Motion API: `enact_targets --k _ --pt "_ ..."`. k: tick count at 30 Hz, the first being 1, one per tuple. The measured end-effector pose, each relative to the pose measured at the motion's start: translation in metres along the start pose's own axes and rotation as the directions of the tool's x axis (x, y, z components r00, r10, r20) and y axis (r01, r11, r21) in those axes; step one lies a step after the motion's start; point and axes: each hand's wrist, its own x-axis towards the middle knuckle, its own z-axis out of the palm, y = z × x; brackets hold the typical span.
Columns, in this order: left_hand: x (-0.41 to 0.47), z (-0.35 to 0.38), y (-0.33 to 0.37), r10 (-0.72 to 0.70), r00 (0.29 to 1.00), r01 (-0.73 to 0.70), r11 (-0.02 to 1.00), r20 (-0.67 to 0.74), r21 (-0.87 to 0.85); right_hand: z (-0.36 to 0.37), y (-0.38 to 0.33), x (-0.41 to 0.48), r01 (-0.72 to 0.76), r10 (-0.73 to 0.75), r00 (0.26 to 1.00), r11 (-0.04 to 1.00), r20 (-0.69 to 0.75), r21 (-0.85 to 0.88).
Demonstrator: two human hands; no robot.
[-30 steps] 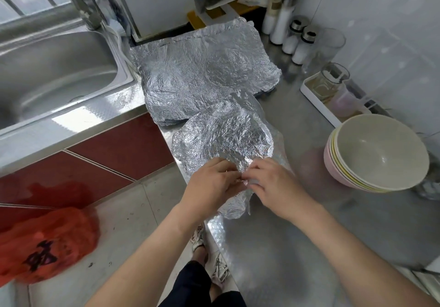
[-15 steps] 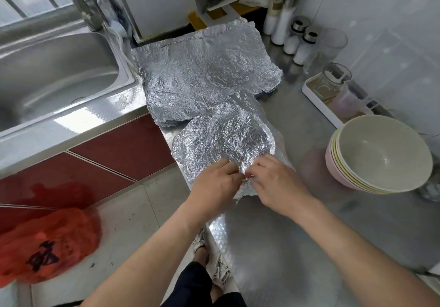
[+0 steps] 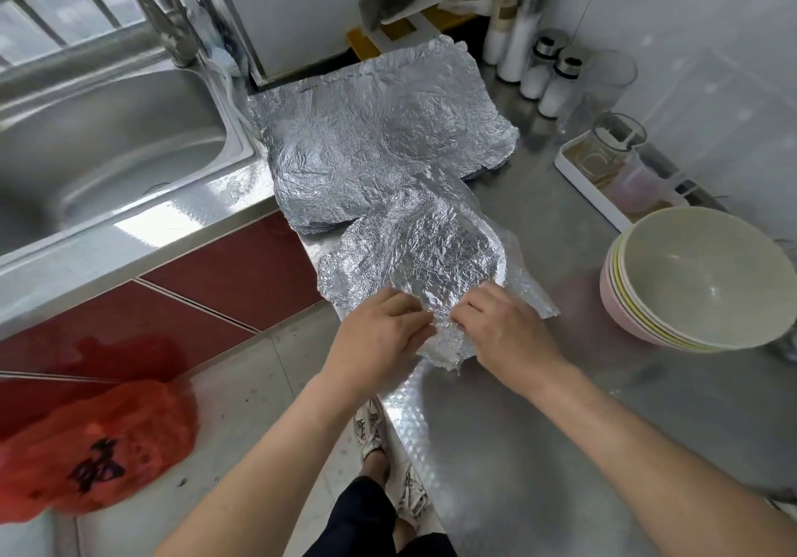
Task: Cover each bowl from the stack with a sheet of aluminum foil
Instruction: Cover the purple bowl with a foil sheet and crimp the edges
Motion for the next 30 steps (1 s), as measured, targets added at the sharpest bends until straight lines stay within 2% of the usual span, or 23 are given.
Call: enact_targets --k 5,8,11,14,17,26,30 --pt "0.001 0.007 0.016 0.038 0.999 -0.038 0.999 0.007 0.039 -0.011 0.022 -0.003 0.105 -0.104 0.994 0.994 0.02 -0.022" --pt "0.003 0.009 0.028 0.066 0.997 -0.068 0.997 0.051 0.029 -0.028 0.032 -0.005 0.024 -0.024 1.0 1.0 0.021 -0.021" --pt "0.005 0.003 0.03 0.02 1.0 -0.021 0.999 0.024 0.038 -0.037 0.031 -0.006 -0.053 0.052 0.998 0.997 0.022 0.048" --pt "0.005 0.0 0.027 -0.039 0.999 0.038 0.999 0.022 0.017 -0.031 0.023 -0.007 0.005 -0.01 0.999 0.989 0.036 0.146" --pt "0.002 0.01 0.028 -0.032 0.997 0.03 0.999 0.072 0.022 -0.024 0.018 -0.009 0.029 -0.039 0.998 0.984 0.052 0.174" --pt "-0.001 0.013 0.02 0.001 0.998 -0.003 0.999 0.065 0.044 -0.014 0.023 -0.01 0.031 -0.034 0.999 0.995 0.023 0.098" --pt "0.001 0.01 0.018 -0.037 0.998 0.034 0.998 0.06 0.049 -0.009 0.019 -0.011 0.039 -0.039 0.999 0.998 -0.005 0.052"
